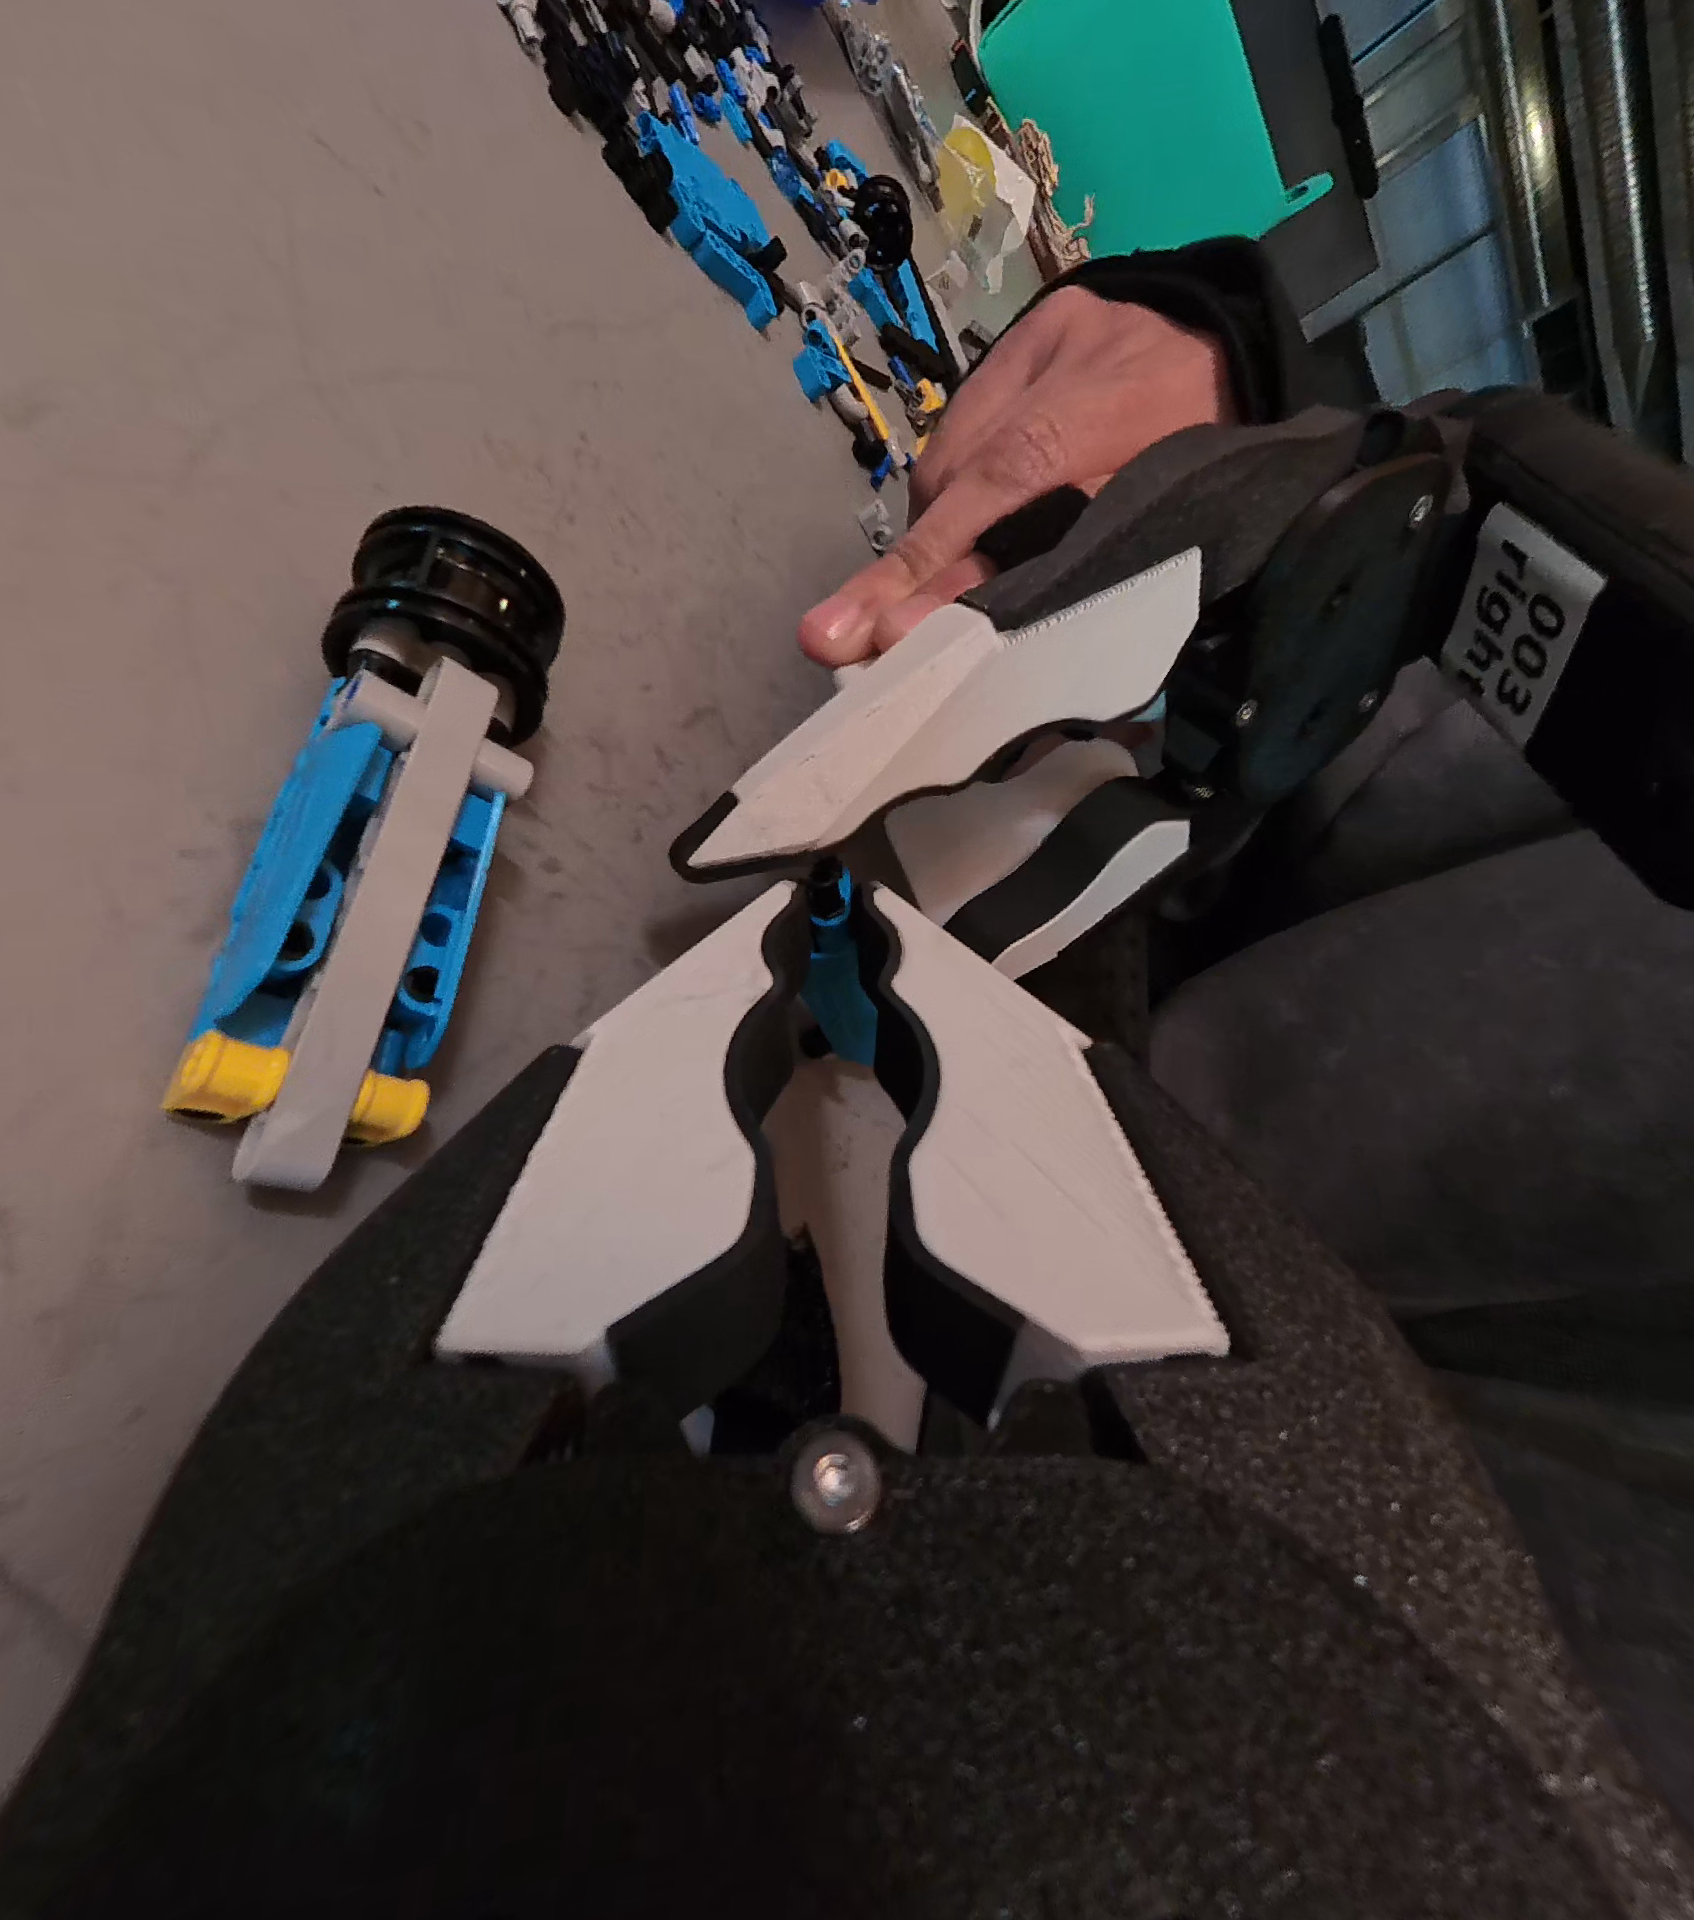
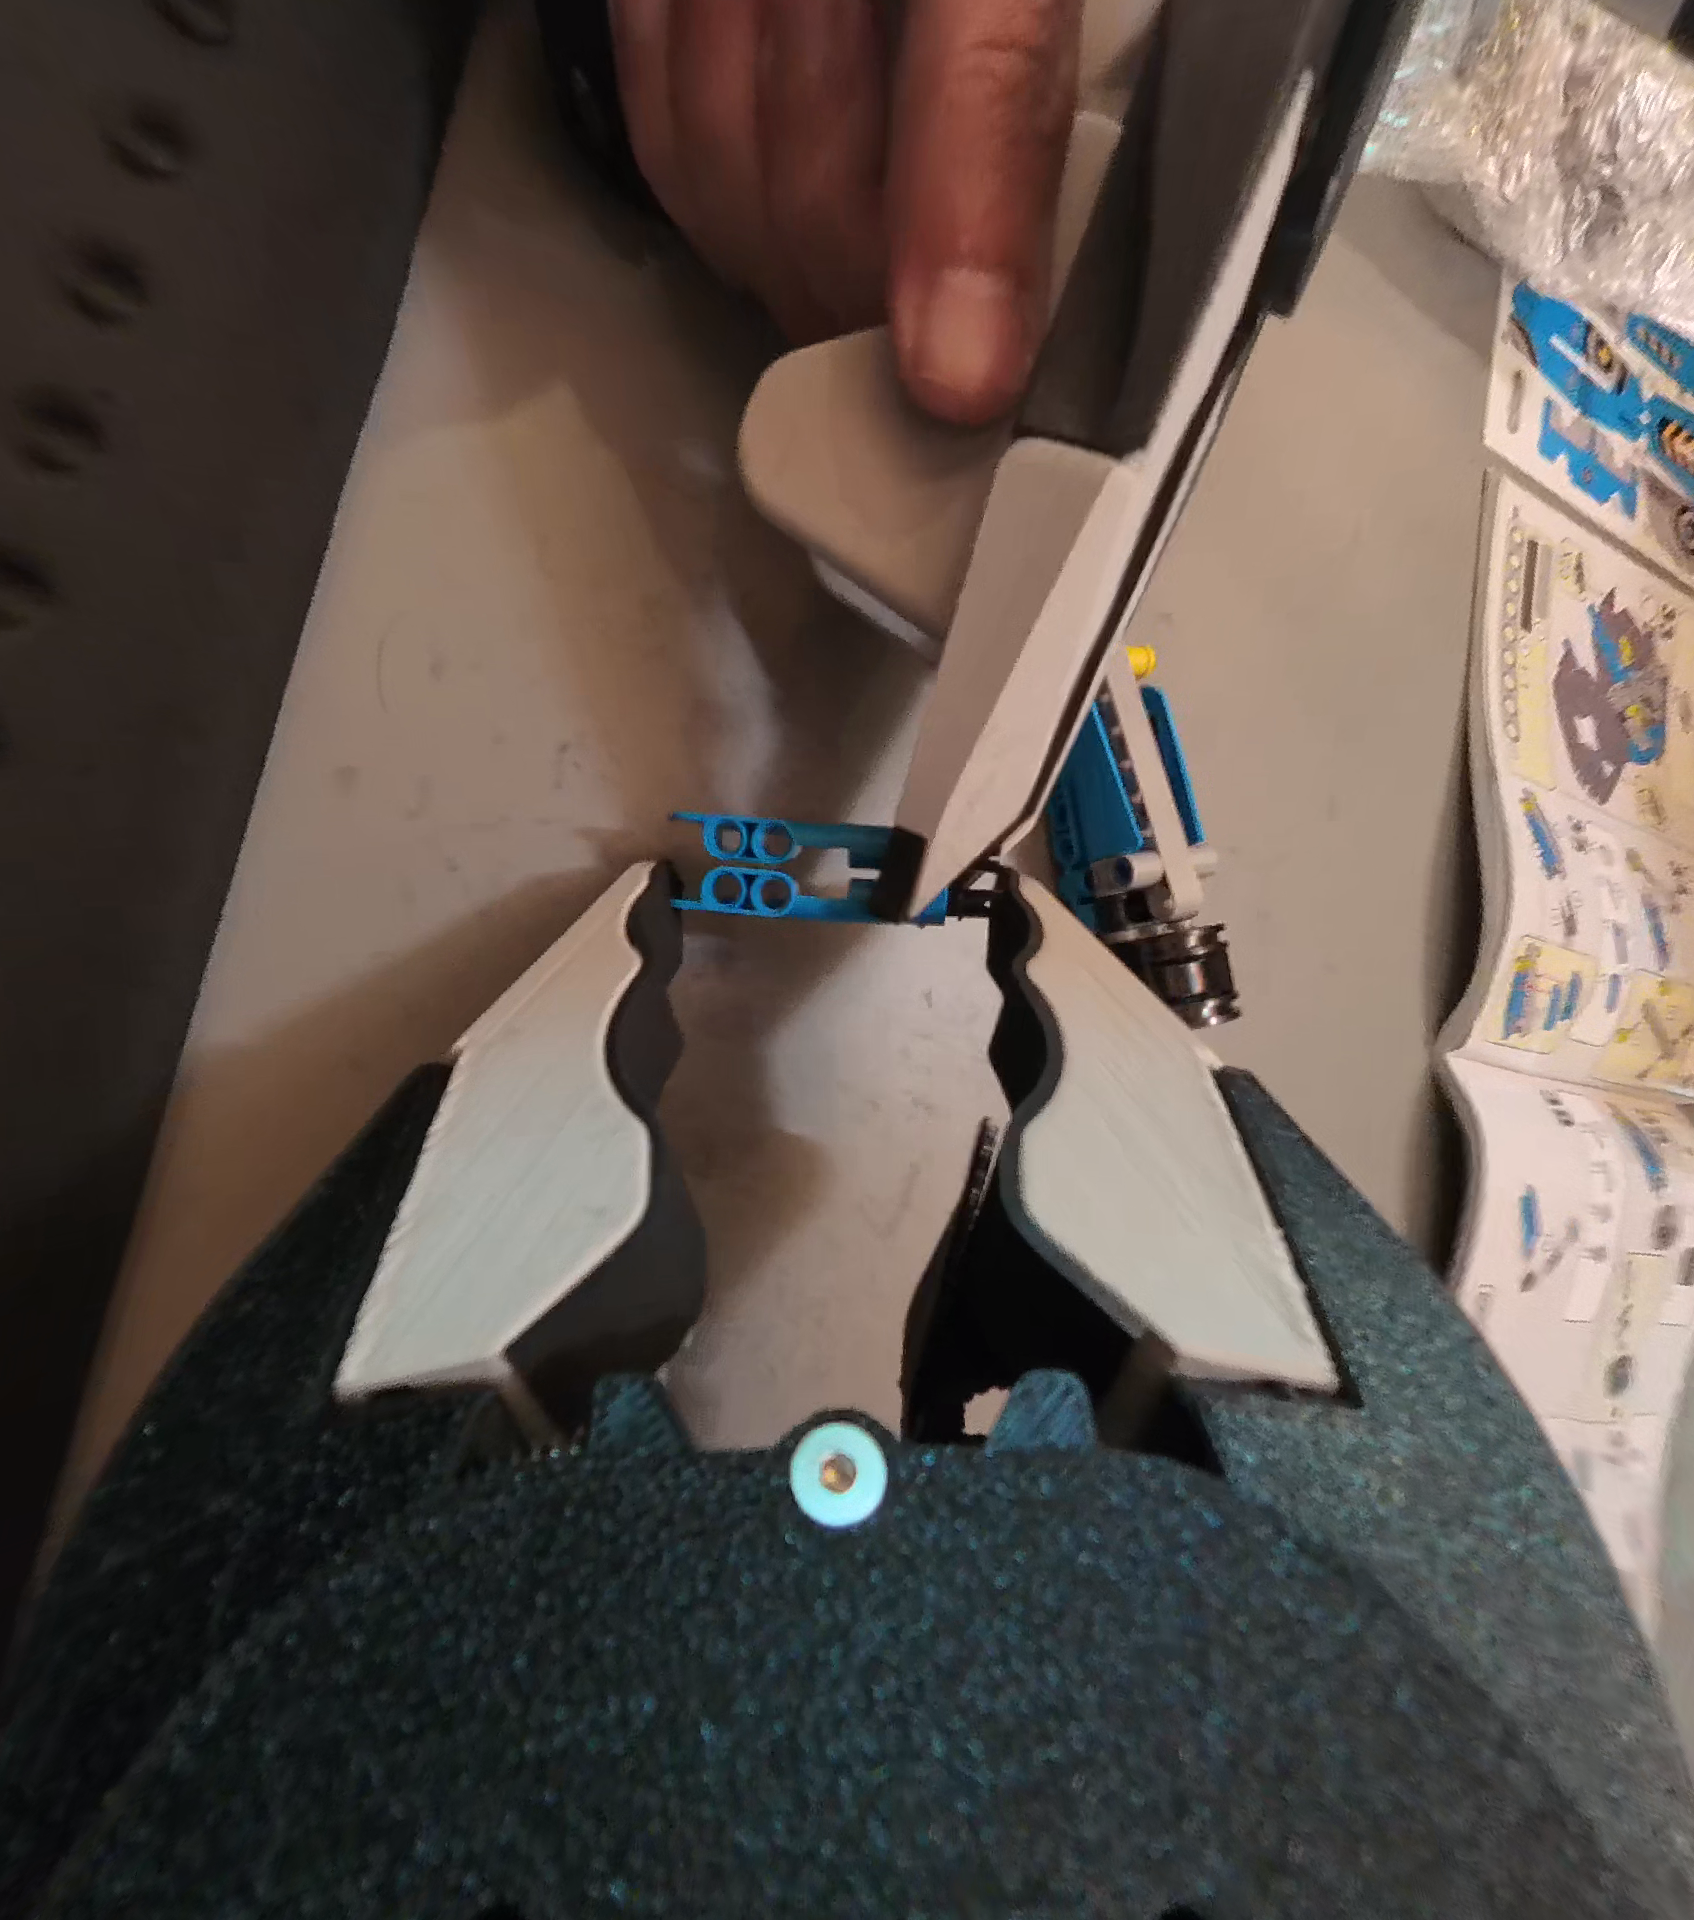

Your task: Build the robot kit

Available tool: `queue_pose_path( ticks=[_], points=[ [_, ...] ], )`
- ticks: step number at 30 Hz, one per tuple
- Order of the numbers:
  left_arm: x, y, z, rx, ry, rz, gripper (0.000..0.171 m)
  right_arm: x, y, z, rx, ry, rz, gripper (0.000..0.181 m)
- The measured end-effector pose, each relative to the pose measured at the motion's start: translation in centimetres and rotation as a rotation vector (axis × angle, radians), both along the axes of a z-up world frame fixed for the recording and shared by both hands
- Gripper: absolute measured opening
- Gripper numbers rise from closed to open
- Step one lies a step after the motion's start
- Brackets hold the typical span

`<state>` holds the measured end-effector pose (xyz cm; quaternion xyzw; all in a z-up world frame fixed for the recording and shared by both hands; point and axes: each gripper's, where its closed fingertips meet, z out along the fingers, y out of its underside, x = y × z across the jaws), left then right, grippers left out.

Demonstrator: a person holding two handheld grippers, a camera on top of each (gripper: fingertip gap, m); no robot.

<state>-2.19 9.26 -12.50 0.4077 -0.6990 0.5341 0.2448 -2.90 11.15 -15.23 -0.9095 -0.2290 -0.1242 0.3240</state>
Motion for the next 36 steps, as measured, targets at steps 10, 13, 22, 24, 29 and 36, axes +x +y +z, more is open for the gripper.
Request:
queue_pose_path(
  ticks=[10, 13, 22, 24, 29, 36],
  points=[
    [0.1, -0.1, -0.1, 0.015, -0.014, 0.002, 0.007, 0.1, 0.0, -0.2, -0.001, 0.051, -0.019, 0.060],
    [0.0, -0.1, 0.7, -0.040, -0.012, 0.000, 0.006, 0.1, 0.2, 0.4, 0.077, -0.005, -0.018, 0.063],
    [0.5, 2.9, 8.8, -0.303, -0.455, 0.202, 0.006, -0.8, -0.3, 9.8, 0.520, 0.582, -0.258, 0.072],
    [-0.9, 3.2, 11.4, -0.419, -0.527, 0.223, 0.006, -1.6, 0.0, 10.4, 0.584, 0.808, -0.307, 0.071],
    [-3.5, 3.0, 14.0, -0.570, -0.522, 0.288, 0.006, -4.5, 0.4, 11.8, 0.718, 1.059, -0.296, 0.058],
    [-4.6, 1.3, 14.0, -0.593, -0.552, 0.320, 0.006, -5.2, -0.6, 14.2, 0.909, 1.134, -0.250, 0.041]
  ],
)
